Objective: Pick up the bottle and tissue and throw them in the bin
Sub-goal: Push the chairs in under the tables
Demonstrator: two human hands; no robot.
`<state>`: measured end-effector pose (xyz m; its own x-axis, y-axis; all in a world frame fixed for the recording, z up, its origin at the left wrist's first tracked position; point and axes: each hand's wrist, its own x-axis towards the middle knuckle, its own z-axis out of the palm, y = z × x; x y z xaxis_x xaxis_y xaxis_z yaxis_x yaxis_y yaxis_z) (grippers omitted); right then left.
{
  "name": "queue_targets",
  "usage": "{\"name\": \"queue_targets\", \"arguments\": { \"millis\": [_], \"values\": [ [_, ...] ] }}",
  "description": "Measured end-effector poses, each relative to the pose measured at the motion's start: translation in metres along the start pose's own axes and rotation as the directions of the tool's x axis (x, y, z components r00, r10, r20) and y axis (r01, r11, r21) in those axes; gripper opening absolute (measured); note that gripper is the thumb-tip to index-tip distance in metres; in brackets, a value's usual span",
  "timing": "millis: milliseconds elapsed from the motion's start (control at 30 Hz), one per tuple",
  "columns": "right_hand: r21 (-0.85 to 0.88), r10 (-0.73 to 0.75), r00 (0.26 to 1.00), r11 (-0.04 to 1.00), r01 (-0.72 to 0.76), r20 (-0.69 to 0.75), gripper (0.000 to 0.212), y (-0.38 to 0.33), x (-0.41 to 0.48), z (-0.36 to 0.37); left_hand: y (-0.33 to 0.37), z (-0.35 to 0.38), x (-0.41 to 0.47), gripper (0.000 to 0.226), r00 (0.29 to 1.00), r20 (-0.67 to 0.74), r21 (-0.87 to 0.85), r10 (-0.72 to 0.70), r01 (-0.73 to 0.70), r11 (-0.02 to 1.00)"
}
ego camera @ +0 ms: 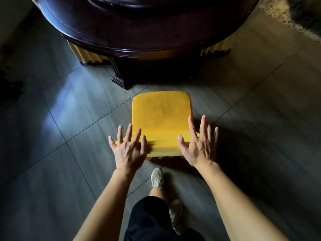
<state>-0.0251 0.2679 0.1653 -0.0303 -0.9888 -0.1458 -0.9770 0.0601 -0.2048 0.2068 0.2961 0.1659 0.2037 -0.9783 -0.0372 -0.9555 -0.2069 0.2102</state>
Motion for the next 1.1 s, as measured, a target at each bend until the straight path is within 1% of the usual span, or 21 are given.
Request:
{"name": "queue_targets", "arguments": {
  "millis": [300,633,900,1100],
  "values": [
    [0.006,-0.042,0.996,0.999,0.042,-0.078,0.077,0.006,0.025,0.003,0.007,0.008,0.016,0.058,0.993,-0.114,0.005,-0.017,0.018,1.0],
    [0.006,-0.067,0.992,0.998,0.068,-0.106,0.076,0.0,0.075,-0.003,0.013,0.013,0.054,0.057,0.986,-0.159,0.001,-0.052,0.053,0.999],
    [0.027,-0.1,0.988,0.994,0.104,-0.114,0.076,-0.016,0.122,-0.009,0.012,0.01,0.098,0.059,0.984,-0.155,-0.006,-0.087,0.087,0.996],
    [0.024,-0.144,0.987,0.989,0.146,-0.067,0.075,-0.027,0.148,-0.011,0.006,0.012,0.125,0.057,0.968,-0.245,-0.016,-0.06,0.058,0.998]
  ]
}}
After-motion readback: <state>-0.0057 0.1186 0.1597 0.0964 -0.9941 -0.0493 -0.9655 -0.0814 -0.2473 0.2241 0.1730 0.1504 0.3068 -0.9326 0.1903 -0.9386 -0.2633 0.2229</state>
